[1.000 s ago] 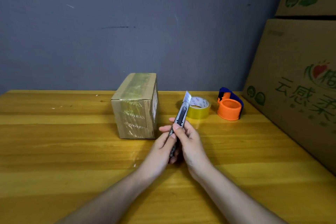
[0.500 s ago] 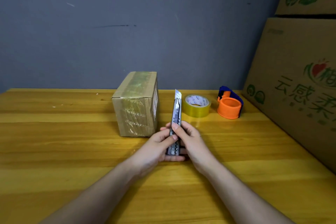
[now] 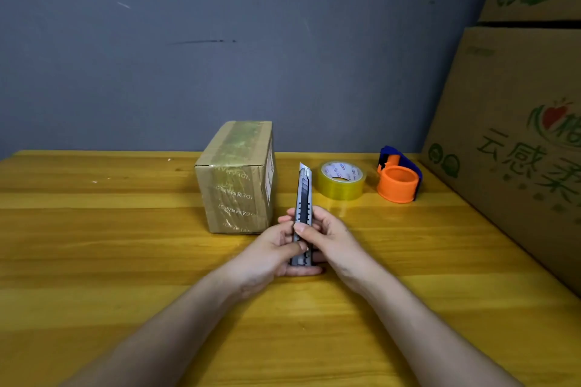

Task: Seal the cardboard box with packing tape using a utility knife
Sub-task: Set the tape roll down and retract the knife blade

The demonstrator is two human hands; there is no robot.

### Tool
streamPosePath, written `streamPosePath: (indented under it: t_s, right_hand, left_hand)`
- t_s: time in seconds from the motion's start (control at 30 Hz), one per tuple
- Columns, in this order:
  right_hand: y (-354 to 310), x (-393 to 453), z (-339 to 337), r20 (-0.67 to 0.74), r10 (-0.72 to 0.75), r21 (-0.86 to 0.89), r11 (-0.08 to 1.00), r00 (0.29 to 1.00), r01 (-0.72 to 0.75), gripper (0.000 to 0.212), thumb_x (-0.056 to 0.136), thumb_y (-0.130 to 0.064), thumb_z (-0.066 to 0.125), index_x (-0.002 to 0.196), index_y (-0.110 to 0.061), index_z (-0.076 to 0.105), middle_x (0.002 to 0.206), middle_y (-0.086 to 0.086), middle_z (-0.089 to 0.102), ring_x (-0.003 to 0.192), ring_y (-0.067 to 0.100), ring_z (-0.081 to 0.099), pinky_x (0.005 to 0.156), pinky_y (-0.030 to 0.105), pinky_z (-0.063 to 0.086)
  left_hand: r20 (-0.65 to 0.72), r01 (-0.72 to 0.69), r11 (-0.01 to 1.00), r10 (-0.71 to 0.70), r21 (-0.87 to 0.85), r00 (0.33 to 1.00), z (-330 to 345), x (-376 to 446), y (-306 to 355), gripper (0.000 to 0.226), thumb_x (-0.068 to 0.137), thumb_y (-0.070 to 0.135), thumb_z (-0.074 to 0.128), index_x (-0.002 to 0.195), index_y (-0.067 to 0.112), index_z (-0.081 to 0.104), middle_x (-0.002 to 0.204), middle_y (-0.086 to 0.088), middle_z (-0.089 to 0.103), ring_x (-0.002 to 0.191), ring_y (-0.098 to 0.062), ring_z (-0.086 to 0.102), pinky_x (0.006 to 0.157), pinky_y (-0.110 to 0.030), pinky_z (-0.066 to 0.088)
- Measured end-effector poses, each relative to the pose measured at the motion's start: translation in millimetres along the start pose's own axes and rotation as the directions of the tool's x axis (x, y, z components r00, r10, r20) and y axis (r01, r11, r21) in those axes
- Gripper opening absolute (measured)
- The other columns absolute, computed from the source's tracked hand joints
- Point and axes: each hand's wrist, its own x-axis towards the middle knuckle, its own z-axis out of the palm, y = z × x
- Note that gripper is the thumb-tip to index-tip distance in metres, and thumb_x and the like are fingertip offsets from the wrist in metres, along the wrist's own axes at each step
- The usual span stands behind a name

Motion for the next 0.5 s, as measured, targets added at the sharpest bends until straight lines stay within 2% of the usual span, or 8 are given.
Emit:
streamPosePath:
  t_s: [0.17,0.27,0.4,0.5]
  right_hand:
    - [1.3,1.6,-4.2,0.048,-0.003,-0.003,1.0,0.999,0.003,0.025,0.093,0.002,0.049,0.108,-0.016,0.057,0.106,-0.004,0.071,0.084,0.006,0.07,0.072,0.022,0.057]
    - [3.0,2.3,-4.7,0.05,-0.021,-0.011,1.0,0.999,0.021,0.026,0.093,0.005,0.048,0.11,-0.013,0.055,0.108,-0.001,0.069,0.084,0.004,0.07,0.071,0.02,0.056]
    - [4.6,2.8,-9.2,0.122,-0.021,-0.029,0.999,0.992,0.025,0.037,0.089,0.01,0.051,0.117,-0.014,0.051,0.115,0.001,0.066,0.097,0.007,0.066,0.087,0.023,0.053]
    - [5.8,2.6,-11.2,0.12,-0.026,-0.036,0.999,0.992,0.03,0.038,0.088,0.011,0.052,0.117,-0.014,0.051,0.116,0.002,0.065,0.1,0.008,0.065,0.09,0.024,0.052]
  left_hand:
    - [0.022,0.01,1.0,-0.01,0.01,1.0,-0.5,0.5,0.6,0.037,0.093,-0.014,0.039,0.118,0.008,0.057,0.109,-0.005,0.071,0.101,-0.023,0.069,0.086,-0.042,0.057]
    - [0.019,0.012,1.0,-0.012,-0.001,1.0,0.1,0.1,1.2,0.039,0.092,-0.016,0.04,0.113,0.011,0.06,0.102,-0.002,0.074,0.098,-0.02,0.07,0.085,-0.04,0.058]
    - [0.01,0.014,0.999,-0.015,0.041,1.0,2.3,-0.6,2.0,0.047,0.087,-0.023,0.04,0.108,0.014,0.06,0.1,0.002,0.074,0.093,-0.017,0.071,0.086,-0.037,0.058]
    - [0.007,0.016,0.999,-0.016,0.05,1.0,2.6,-0.3,2.0,0.049,0.086,-0.024,0.04,0.109,0.014,0.06,0.102,0.002,0.073,0.093,-0.017,0.071,0.087,-0.038,0.057]
